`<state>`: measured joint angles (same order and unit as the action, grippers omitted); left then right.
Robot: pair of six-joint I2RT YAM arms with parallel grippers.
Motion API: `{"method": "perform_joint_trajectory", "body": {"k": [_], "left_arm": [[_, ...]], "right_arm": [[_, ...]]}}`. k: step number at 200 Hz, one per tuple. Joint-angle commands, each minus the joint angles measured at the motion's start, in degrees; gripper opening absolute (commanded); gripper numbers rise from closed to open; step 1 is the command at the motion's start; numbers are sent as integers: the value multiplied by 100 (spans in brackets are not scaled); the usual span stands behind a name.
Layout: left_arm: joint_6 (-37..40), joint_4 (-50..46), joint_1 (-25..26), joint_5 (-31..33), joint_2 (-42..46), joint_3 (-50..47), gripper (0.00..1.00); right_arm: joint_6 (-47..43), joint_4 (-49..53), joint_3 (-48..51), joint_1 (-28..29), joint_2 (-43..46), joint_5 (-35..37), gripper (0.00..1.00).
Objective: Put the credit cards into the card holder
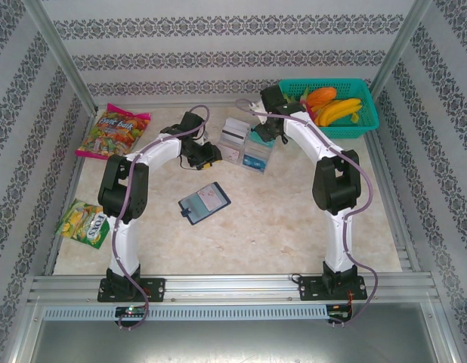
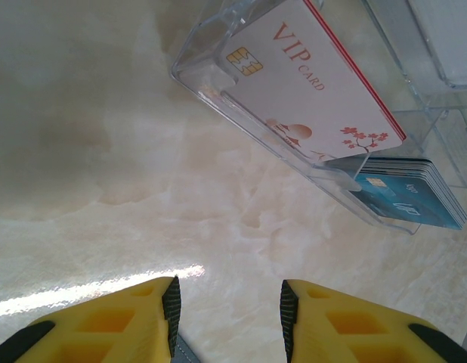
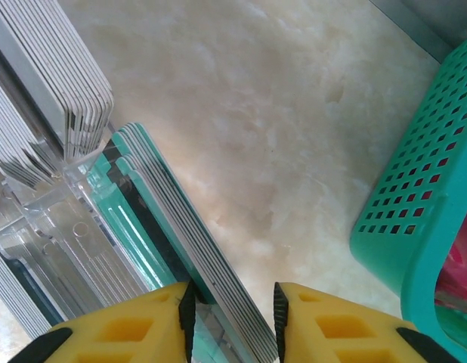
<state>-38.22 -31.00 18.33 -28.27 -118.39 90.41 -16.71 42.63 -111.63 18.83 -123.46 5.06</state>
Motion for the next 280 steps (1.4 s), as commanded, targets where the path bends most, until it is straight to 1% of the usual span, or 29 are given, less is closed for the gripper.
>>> {"method": "perform_joint_trajectory", "body": {"k": [1,13,25,33,42,90,138,157,173,204,233,280], "left_arm": [[-97,7,46,-60,26,100,43],[-97,3,46,-63,26,113,43],[-98,-10,46,-65,18,122,43],[-102,-6,47,-71,18,127,43],[-115,-2,47,-72,18,139,43],[-122,-20,51,-83,18,145,43],[-133,-10,53,-91,-9,144,43],[-129,-11,53,-83,0,127,43],[-124,-11,52,-97,0,131,43],[-105,2,62,-105,27,107,43],[-104,13,55,-100,26,82,43],[-107,17,57,-122,9,92,43]], "right_arm": [[21,26,-78,-63,225,-54,36],[-56,52,-75,-55,204,-176,38],[-140,54,-71,-29,176,-233,44],[-194,52,-77,4,150,-143,47],[-232,46,-90,41,98,-2,50],[-228,166,-291,34,-165,65,50],[-339,133,-154,131,-109,-231,51],[-383,-34,25,191,-5,-162,53],[-385,73,-100,182,-108,-136,54],[-362,202,-307,167,-334,90,54],[-296,230,-401,95,-460,37,55],[-309,250,-450,86,-575,343,54]]}}
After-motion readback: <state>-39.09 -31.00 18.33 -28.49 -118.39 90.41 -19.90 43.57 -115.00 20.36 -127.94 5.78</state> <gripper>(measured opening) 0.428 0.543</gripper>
